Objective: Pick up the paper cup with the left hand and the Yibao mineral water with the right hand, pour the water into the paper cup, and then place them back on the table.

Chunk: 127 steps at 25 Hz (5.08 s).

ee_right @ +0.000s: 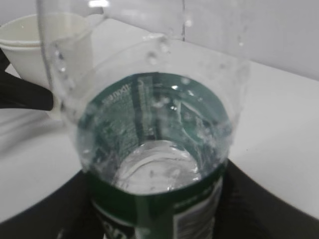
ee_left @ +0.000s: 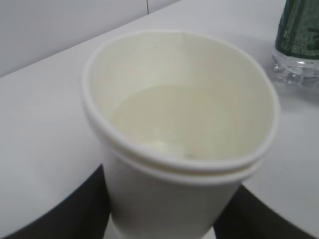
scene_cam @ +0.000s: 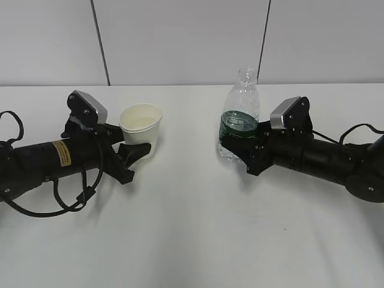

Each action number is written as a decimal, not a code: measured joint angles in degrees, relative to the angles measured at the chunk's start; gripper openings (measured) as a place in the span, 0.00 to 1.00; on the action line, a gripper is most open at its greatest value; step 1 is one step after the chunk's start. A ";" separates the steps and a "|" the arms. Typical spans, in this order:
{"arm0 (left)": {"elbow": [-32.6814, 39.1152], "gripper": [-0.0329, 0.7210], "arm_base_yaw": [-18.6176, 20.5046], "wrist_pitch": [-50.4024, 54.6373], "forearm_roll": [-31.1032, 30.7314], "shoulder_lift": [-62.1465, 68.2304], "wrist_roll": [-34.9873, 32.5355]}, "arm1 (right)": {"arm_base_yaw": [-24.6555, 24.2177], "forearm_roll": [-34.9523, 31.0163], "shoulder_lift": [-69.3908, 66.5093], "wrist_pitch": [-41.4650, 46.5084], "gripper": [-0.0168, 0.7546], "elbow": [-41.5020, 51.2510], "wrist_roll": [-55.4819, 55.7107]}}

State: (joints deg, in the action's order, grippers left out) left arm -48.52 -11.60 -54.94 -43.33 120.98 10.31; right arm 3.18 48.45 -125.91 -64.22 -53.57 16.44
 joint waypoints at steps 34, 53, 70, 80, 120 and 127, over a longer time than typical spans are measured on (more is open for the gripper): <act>3.92 0.74 3.42 -9.87 -1.19 5.31 1.34 | 0.00 -0.52 -0.58 1.23 0.53 -0.10 -3.35; 10.92 0.74 4.28 -7.58 0.05 -2.89 1.39 | 0.00 -0.39 -5.50 -1.33 0.74 -0.44 -4.16; 13.08 0.73 4.28 -2.86 -0.89 -7.83 3.35 | -3.70 4.32 0.29 0.80 0.86 5.13 -1.89; 13.15 0.73 4.28 5.47 -4.46 -14.11 7.62 | -4.73 4.78 8.11 4.74 0.85 12.07 -1.89; 7.28 0.66 4.35 24.77 -61.79 -36.76 83.77 | -5.09 56.76 46.26 31.10 0.79 11.83 73.89; 7.28 0.66 4.35 22.13 -61.79 -38.72 83.79 | -6.32 57.19 51.41 29.94 0.79 11.28 79.10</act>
State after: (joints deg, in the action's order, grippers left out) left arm -41.24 -7.26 -32.81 -105.12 82.26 94.09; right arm -3.14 105.64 -74.50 -34.28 -42.29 95.55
